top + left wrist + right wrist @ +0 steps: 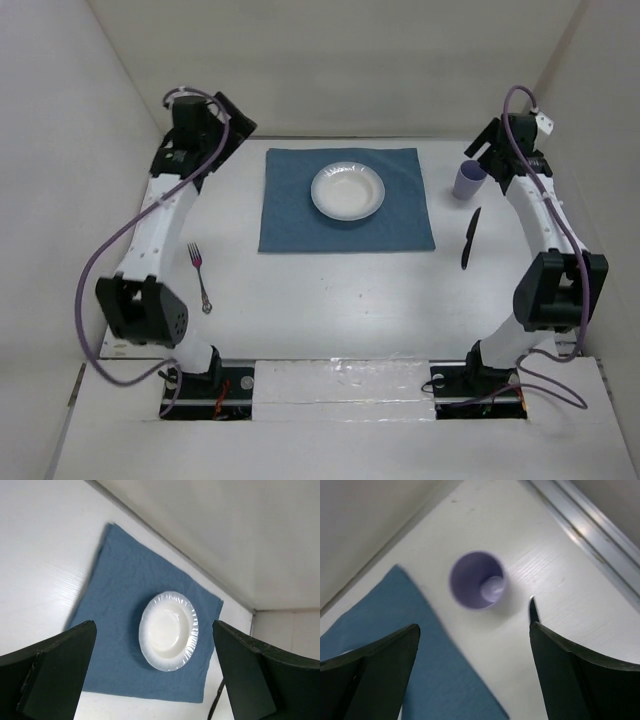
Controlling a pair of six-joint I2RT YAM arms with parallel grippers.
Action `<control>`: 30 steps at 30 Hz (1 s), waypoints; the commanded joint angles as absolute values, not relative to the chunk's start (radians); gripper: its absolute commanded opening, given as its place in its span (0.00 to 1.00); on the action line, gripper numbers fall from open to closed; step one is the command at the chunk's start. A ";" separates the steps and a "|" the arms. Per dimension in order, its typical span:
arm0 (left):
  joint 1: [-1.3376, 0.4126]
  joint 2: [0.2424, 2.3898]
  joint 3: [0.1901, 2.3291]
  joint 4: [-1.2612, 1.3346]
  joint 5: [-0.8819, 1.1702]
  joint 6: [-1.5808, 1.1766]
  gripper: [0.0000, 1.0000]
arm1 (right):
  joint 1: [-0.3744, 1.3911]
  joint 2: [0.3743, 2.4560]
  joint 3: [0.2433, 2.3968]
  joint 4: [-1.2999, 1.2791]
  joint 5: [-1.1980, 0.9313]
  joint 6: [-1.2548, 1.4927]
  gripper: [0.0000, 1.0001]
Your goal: Set the dinner table for one person
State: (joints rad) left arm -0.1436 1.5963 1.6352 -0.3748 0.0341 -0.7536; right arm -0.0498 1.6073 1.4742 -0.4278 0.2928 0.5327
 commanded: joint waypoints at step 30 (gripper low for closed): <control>-0.064 1.204 1.236 -0.480 -0.061 -0.451 1.00 | -0.046 2.046 1.813 -0.458 0.233 0.505 0.00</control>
